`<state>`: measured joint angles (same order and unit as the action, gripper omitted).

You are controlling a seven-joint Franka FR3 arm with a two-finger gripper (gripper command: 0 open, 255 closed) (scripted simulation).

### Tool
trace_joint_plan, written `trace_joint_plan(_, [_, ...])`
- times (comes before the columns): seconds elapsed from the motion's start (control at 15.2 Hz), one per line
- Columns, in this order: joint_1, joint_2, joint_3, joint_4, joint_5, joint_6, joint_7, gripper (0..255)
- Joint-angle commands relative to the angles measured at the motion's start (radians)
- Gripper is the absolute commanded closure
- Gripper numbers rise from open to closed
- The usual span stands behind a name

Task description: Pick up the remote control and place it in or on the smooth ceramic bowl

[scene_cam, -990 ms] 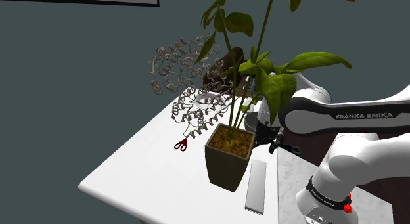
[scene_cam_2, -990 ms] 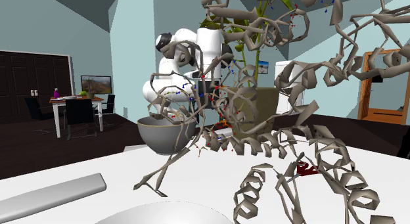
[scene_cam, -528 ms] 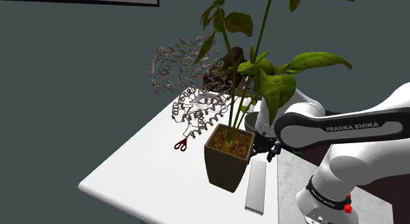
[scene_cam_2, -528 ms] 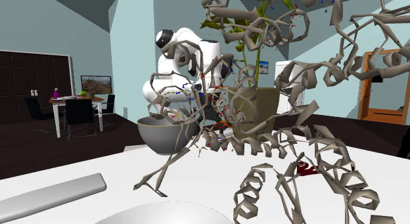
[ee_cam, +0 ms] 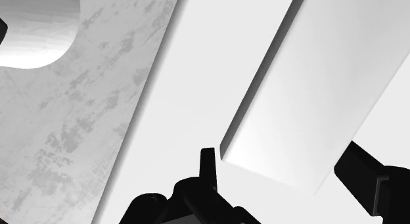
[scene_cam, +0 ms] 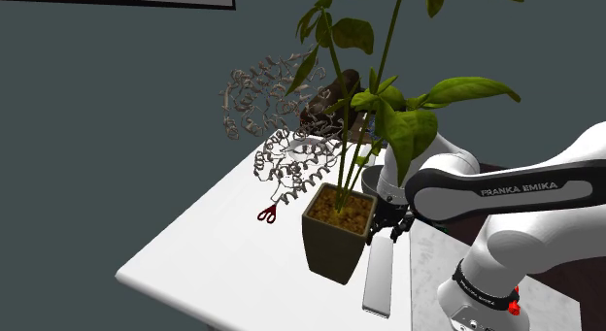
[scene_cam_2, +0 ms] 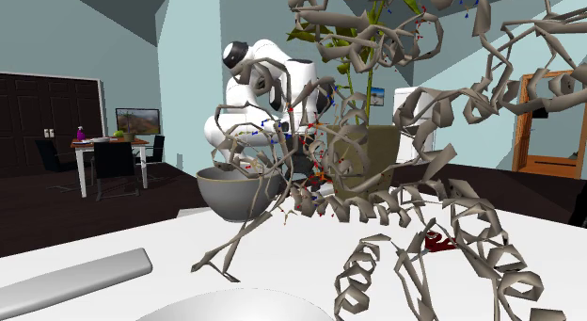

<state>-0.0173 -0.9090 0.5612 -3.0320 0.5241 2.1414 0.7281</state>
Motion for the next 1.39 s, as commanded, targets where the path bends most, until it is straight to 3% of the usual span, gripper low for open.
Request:
trace_joint_plan(0.0, [0.001, 0.001, 0.001, 0.000, 0.000, 0.000, 0.000, 255])
trace_joint_plan(0.53, [0.001, 0.000, 0.000, -0.001, 0.000, -0.001, 0.000, 255])
trace_joint_plan(1.32, [-0.029, -0.115, -0.084, 0.111, -0.091, -0.221, 0.009, 255])
